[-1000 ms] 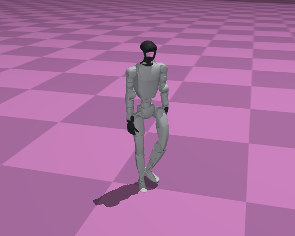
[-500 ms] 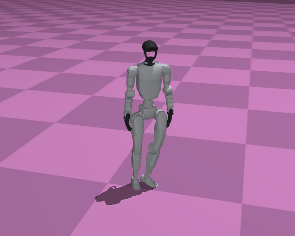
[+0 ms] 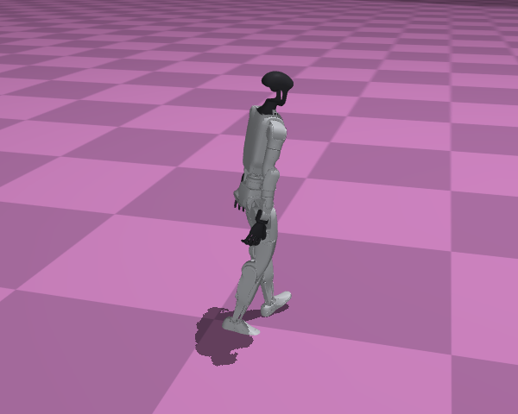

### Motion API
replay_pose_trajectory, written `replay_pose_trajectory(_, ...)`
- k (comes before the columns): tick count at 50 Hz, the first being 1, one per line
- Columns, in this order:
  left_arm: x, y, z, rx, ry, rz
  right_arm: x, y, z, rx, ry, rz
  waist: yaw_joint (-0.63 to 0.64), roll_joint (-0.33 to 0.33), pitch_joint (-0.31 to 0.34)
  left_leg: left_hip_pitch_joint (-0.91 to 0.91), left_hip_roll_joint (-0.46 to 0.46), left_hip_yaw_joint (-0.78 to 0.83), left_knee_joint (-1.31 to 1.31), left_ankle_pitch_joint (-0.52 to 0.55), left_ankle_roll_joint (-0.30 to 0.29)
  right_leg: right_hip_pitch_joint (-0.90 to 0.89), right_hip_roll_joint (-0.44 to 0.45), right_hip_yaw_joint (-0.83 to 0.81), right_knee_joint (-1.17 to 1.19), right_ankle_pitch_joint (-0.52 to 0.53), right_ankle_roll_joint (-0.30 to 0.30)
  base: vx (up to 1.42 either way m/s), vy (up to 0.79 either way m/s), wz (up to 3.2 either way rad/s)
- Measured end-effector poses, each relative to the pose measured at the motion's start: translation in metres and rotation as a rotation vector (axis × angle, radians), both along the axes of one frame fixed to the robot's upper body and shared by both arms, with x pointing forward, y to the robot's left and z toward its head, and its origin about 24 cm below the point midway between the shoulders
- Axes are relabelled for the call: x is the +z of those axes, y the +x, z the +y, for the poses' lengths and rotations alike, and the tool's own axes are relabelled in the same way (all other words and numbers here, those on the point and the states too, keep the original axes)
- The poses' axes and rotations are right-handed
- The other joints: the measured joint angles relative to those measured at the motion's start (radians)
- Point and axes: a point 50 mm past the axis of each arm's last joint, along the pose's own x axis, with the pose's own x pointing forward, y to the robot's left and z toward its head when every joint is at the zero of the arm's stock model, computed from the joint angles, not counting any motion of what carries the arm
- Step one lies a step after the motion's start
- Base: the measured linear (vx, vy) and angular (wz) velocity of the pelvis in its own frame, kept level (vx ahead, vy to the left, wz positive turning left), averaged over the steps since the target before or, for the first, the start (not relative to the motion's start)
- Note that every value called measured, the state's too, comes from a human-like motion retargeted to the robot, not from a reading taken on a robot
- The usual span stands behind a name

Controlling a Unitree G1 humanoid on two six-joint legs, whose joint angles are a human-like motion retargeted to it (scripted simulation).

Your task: In place motions

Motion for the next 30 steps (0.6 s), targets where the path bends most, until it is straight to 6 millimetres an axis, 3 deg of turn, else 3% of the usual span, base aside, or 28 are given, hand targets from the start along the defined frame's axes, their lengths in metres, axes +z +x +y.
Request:
replay_pose_trajectory(3, 0.000, -0.019, 0.008, 0.053, 0.044, 0.056, 0.002, -0.009, -0.004, -0.046, -0.015, 0.017, -0.037, 0.001, -0.027, 0.027, 0.130, 0.459, 0.050, -0.014, -0.142, 0.049, 0.018, -0.198, -0.051, 0.001, 0.028, -0.50, -0.18, 3.90)
replay_pose_trajectory(5, 0.000, -0.031, 0.010, 0.088, 0.075, 0.085, 0.002, -0.014, -0.004, -0.073, -0.011, 0.026, -0.049, -0.010, -0.050, 0.047, 0.184, 0.630, 0.134, -0.012, -0.167, 0.070, 0.015, -0.307, -0.073, 0.008, 0.045, -0.38, -0.13, 3.11)
replay_pose_trajectory(11, 0.001, -0.075, 0.005, 0.213, 0.077, 0.205, -0.001, -0.013, 0.009, -0.114, 0.007, 0.003, -0.017, -0.055, -0.110, 0.101, 0.217, 0.549, 0.326, -0.032, -0.150, 0.131, 0.003, -0.560, -0.087, 0.008, 0.087, -0.28, -0.02, 2.12)
replay_pose_trajectory(13, 0.002, -0.088, 0.000, 0.247, 0.070, 0.242, -0.003, -0.009, 0.013, -0.110, 0.024, -0.012, 0.010, -0.053, -0.117, 0.159, 0.199, 0.533, 0.262, -0.006, -0.224, 0.156, 0.018, -0.602, -0.081, 0.005, 0.098, -0.20, 0.11, 1.07)
replay_pose_trajectory(14, 0.002, -0.096, -0.004, 0.265, 0.064, 0.263, -0.003, -0.006, 0.015, -0.106, 0.033, -0.021, 0.021, -0.048, -0.125, 0.187, 0.180, 0.542, 0.221, -0.014, -0.232, 0.168, 0.025, -0.622, -0.075, 0.008, 0.103, -0.14, 0.13, 1.09)
replay_pose_trajectory(15, 0.003, -0.104, -0.009, 0.286, 0.057, 0.286, -0.004, -0.004, 0.017, -0.100, 0.043, -0.029, 0.029, -0.044, -0.136, 0.214, 0.158, 0.563, 0.182, -0.032, -0.217, 0.180, 0.029, -0.644, -0.068, 0.013, 0.108, -0.09, 0.15, 1.20)
replay_pose_trajectory(18, 0.006, -0.119, -0.023, 0.337, 0.016, 0.350, -0.006, 0.008, 0.026, -0.082, 0.076, -0.067, 0.018, -0.012, -0.163, 0.144, 0.123, 0.383, 0.155, -0.019, -0.176, 0.201, 0.039, -0.657, -0.038, 0.071, 0.103, -0.12, 0.18, 1.35)
replay_pose_trajectory(20, 0.005, -0.116, -0.027, 0.337, 0.008, 0.351, -0.007, 0.021, 0.033, -0.098, 0.092, -0.131, 0.024, 0.021, -0.129, 0.167, 0.131, 0.314, 0.132, -0.023, -0.170, 0.232, 0.043, -0.622, 0.026, 0.150, 0.071, -0.28, 0.23, 1.22)
replay_pose_trajectory(23, 0.001, -0.100, -0.027, 0.291, -0.011, 0.288, -0.007, 0.042, 0.041, -0.073, 0.150, -0.204, 0.007, 0.100, -0.102, 0.188, 0.209, 0.297, 0.119, -0.014, -0.170, 0.197, 0.007, -0.463, 0.229, 0.214, -0.036, -0.28, 0.18, 1.37)
replay_pose_trajectory(25, 0.000, -0.093, -0.024, 0.260, -0.022, 0.263, -0.007, 0.046, 0.045, -0.043, 0.159, -0.211, -0.031, 0.125, -0.113, 0.160, 0.214, 0.220, 0.123, -0.012, -0.160, 0.111, -0.037, -0.308, 0.373, 0.184, -0.022, -0.16, 0.10, 1.72)
replay_pose_trajectory(27, -0.001, -0.077, -0.015, 0.204, -0.013, 0.222, -0.008, 0.052, 0.052, -0.024, 0.161, -0.237, -0.034, 0.101, -0.114, 0.150, 0.191, 0.188, 0.114, 0.007, -0.149, -0.007, -0.036, -0.078, 0.453, 0.150, 0.008, -0.25, 0.07, 1.50)
replay_pose_trajectory(30, -0.002, -0.047, -0.002, 0.149, 0.016, 0.134, -0.007, 0.064, 0.059, 0.019, 0.195, -0.271, -0.030, 0.076, -0.089, 0.154, 0.169, 0.140, 0.090, 0.033, -0.131, -0.102, -0.008, 0.109, 0.488, 0.132, 0.012, -0.27, 0.04, 1.35)
